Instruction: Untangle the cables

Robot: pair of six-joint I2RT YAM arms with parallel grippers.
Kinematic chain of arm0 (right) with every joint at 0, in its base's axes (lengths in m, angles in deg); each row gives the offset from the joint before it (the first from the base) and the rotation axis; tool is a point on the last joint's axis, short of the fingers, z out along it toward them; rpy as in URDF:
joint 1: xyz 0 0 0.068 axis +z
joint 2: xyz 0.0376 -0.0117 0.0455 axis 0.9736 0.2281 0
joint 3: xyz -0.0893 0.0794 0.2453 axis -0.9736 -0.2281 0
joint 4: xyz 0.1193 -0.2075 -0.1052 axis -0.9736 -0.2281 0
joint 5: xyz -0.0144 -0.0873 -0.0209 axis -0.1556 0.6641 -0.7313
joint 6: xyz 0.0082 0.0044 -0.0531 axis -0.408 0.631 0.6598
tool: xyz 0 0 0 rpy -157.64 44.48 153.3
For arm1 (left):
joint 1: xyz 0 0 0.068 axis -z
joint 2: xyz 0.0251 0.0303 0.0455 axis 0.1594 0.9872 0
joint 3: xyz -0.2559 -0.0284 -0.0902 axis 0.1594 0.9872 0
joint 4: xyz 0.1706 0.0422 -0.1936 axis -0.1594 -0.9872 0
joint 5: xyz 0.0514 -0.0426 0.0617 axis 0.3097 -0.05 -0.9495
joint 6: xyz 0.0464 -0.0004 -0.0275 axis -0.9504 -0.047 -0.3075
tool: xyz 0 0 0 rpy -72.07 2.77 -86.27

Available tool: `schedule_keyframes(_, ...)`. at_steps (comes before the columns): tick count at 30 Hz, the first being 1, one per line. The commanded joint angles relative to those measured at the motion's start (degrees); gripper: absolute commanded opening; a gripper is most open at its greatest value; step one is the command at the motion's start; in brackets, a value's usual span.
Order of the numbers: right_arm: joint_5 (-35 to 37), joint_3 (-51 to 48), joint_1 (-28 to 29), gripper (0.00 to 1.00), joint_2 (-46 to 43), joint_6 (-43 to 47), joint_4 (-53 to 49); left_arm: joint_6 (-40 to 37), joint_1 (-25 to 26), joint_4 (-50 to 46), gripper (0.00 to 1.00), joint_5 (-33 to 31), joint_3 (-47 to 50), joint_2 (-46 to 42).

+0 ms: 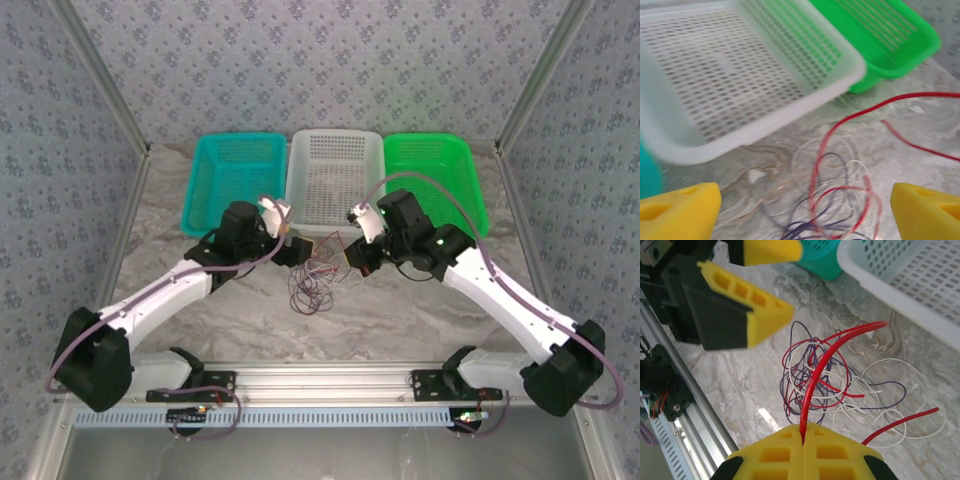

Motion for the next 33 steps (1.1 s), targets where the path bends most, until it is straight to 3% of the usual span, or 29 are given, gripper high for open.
schedule_keyframes(1, -2.3, 2.6, 0.8, 0.0, 1.0, 2.1, -1.2, -3.5, 2.4, 3.5, 0.88, 4.3, -3.3, 2.3)
schedule_keyframes(7, -3.8, 3.0, 0.8, 0.0, 1.0, 2.9, -0.7, -4.1, 5.1, 4.2, 0.85, 4.1, -6.7, 8.2)
schedule_keyframes(14, -4.1, 0.6, 0.8, 0.0, 1.2, 3.1, -1.3, -2.5, 6.1, 2.9, 0.75, 3.8, -11.0, 14.6)
schedule_keyframes(16, -4.1, -0.1, 0.8, 0.0, 0.9, 3.2, -0.9, -2.3, 6.2, 3.3, 0.66, 3.8, -11.2, 15.6)
schedule_keyframes(20, -3.0, -1.2, -0.1, 0.0, 0.1, 3.7, -1.0, -1.7, 6.3, 2.6, 0.29, 1.4, -11.7, 16.4)
schedule_keyframes(24, -2.1, -1.5, -1.9, 0.0, -0.5, 4.1, -2.4, -2.1, 6.3, 2.5, 0.08, 0.6, -10.9, 14.9)
schedule_keyframes(27, 0.2, -1.6, -3.0, 0.01, -0.8, 3.6, -3.4, -2.5, 6.3, 1.4, 0.01, 0.3, -10.9, 13.7)
schedule_keyframes(31, -0.4, -1.9, -3.9, 0.02, -1.3, 3.1, -2.9, -2.4, 6.4, 1.6, 0.0, 1.1, -10.8, 12.5)
schedule_keyframes(32, 0.2, -1.9, -3.9, 0.07, -1.3, 2.9, -2.8, -2.1, 6.4, 1.7, 0.0, 1.0, -10.8, 12.3)
schedule_keyframes(33, 2.7, -1.9, -3.9, 0.26, -1.5, 2.3, -2.8, -1.8, 6.3, 1.7, 0.0, 0.8, -11.0, 12.2)
